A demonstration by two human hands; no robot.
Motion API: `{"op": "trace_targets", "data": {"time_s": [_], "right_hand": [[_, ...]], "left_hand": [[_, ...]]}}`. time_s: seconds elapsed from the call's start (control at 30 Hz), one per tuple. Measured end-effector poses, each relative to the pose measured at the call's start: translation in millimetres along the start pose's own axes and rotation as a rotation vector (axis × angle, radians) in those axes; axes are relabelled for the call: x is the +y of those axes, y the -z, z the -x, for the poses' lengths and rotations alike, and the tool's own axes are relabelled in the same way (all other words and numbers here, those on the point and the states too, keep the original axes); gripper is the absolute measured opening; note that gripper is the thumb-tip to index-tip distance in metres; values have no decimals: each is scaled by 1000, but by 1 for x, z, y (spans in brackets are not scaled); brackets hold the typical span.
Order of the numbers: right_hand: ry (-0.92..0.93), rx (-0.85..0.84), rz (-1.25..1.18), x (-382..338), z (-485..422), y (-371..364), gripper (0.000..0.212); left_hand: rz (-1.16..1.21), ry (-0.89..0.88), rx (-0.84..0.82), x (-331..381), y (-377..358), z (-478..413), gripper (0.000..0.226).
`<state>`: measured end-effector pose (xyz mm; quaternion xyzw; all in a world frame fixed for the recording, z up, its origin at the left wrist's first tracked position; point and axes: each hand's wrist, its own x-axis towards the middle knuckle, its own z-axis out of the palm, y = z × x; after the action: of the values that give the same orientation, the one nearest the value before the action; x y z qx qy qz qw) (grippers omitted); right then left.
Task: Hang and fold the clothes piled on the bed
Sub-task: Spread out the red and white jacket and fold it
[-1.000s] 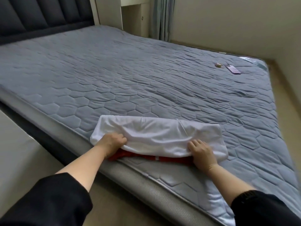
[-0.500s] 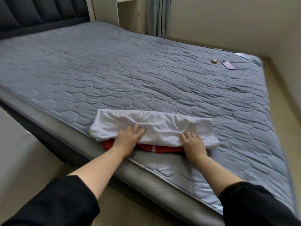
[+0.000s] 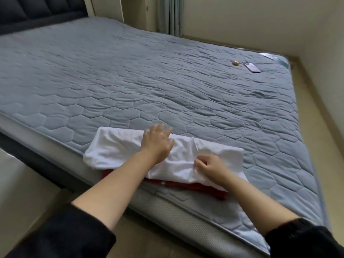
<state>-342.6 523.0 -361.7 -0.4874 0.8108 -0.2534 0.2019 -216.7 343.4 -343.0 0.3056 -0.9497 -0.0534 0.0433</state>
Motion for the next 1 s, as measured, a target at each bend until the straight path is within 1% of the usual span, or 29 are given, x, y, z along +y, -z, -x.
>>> {"op": "trace_targets", "data": {"time_s": [0.03,0.07,0.1,0.13,0.2,0.23,0.27,0.3,0.37,0.43,0.53,0.57,0.6,0.63,0.7,0.73,0.8,0.83,0.93,0.97,1.0], "right_hand": [[13,194,-12,-4,-6,-2,26],[33,373,17,-7,-13,-5,22],[38,479,64,-9,-21,-9,18],[1,463,118,-10,-30,-12,26],[-118,211,287,0,-42,-25,47],[-168,106,366,11,-45,-32,52],[-225,42,399,24,-46,-37,55],[-296,21,392,39,-43,-39,57],[-451,55,334,67,-35,-38,59],[-558,86,323,85,-29,-33,59],[-682,47,356,86,-24,-23,58],[-715,65,355,81,-26,-21,59],[-721,117,344,72,-28,-20,60],[-686,196,315,59,-33,-20,60],[-506,335,214,23,-46,-28,64],[-399,353,178,3,-54,-36,66],[-252,283,175,-35,-66,-62,63],[-236,223,180,-47,-70,-77,60],[-360,87,234,-50,-75,-105,61],[-387,80,261,-47,-76,-110,62],[-395,90,279,-43,-77,-113,63]], "left_hand": [[-10,18,-9,8,-9,-5,58],[-21,37,-49,11,-22,-7,62],[-29,62,-91,9,-35,-6,64],[-38,94,-123,2,-50,-2,66],[-74,139,-132,-16,-75,8,68],[-93,146,-117,-23,-83,11,67],[-108,146,-99,-30,-89,13,67],[-124,146,-82,-34,-91,12,67],[-143,157,-45,-42,-93,10,68],[-139,166,-23,-49,-94,10,70],[-111,169,-34,-52,-94,14,69],[-106,174,-42,-51,-95,15,67],[-107,178,-50,-50,-95,15,66],[-112,177,-57,-50,-95,15,65],[-122,173,-68,-48,-96,15,63],[-122,165,-74,-48,-96,15,63],[-105,136,-82,-48,-95,16,63],[-102,115,-82,-51,-93,18,63],[-170,37,-77,-69,-89,25,61],[-192,50,-73,-77,-87,27,61],[-189,100,-65,-87,-85,29,61]]}}
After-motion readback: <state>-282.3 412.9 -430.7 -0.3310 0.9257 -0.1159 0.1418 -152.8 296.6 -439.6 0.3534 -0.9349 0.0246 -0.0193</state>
